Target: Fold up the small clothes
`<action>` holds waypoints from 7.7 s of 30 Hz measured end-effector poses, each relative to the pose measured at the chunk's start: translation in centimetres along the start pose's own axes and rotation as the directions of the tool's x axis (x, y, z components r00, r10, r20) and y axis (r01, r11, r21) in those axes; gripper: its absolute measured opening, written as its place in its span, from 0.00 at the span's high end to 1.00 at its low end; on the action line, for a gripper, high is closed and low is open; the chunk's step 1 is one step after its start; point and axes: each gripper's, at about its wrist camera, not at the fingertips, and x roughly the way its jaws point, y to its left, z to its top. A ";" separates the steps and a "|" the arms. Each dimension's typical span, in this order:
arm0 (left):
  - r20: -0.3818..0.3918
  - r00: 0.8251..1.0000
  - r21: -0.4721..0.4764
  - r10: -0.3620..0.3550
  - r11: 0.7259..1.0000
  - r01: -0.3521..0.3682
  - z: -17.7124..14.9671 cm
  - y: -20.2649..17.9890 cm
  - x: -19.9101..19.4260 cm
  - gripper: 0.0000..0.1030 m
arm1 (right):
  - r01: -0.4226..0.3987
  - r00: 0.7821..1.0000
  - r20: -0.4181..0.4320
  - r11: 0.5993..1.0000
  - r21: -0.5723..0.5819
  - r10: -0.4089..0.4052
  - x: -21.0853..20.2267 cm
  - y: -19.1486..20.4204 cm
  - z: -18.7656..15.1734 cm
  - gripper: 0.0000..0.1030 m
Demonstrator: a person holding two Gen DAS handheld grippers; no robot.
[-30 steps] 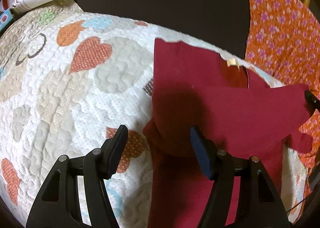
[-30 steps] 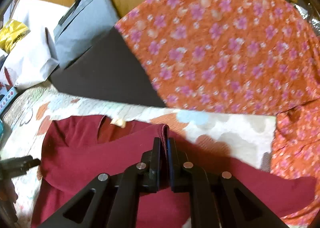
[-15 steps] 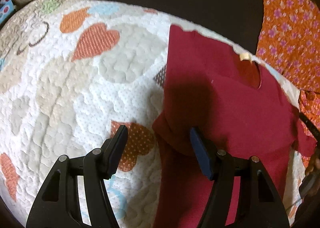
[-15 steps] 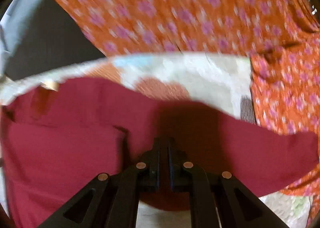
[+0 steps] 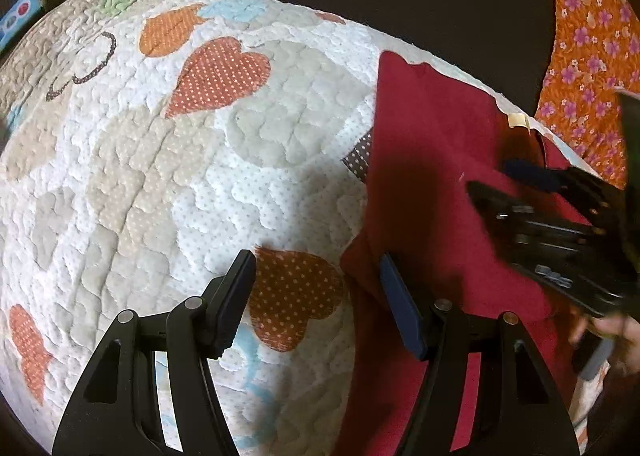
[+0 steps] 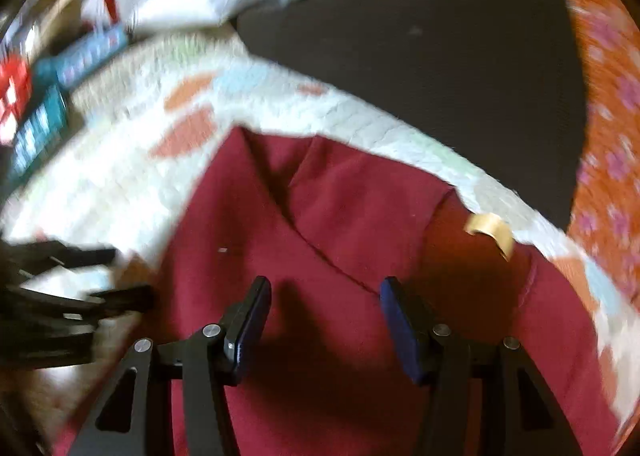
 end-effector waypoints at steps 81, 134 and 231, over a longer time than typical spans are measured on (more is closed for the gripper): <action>0.041 0.981 0.179 -0.187 0.968 0.177 -0.5 -8.9 -1.4 0.36 | 0.309 0.936 -0.155 0.525 0.793 -0.316 -19.4 -21.8 -30.2 0.79; -0.133 0.857 0.130 -0.498 0.848 0.514 -1.0 -15.8 -1.3 0.23 | 0.129 0.877 0.130 0.486 0.864 -0.463 -31.0 -27.4 -33.4 0.93; 0.017 0.965 -0.174 -0.260 0.950 0.259 6.2 -1.3 2.5 0.94 | 0.103 0.987 0.016 0.693 0.713 -0.163 -10.8 -18.9 -17.1 0.73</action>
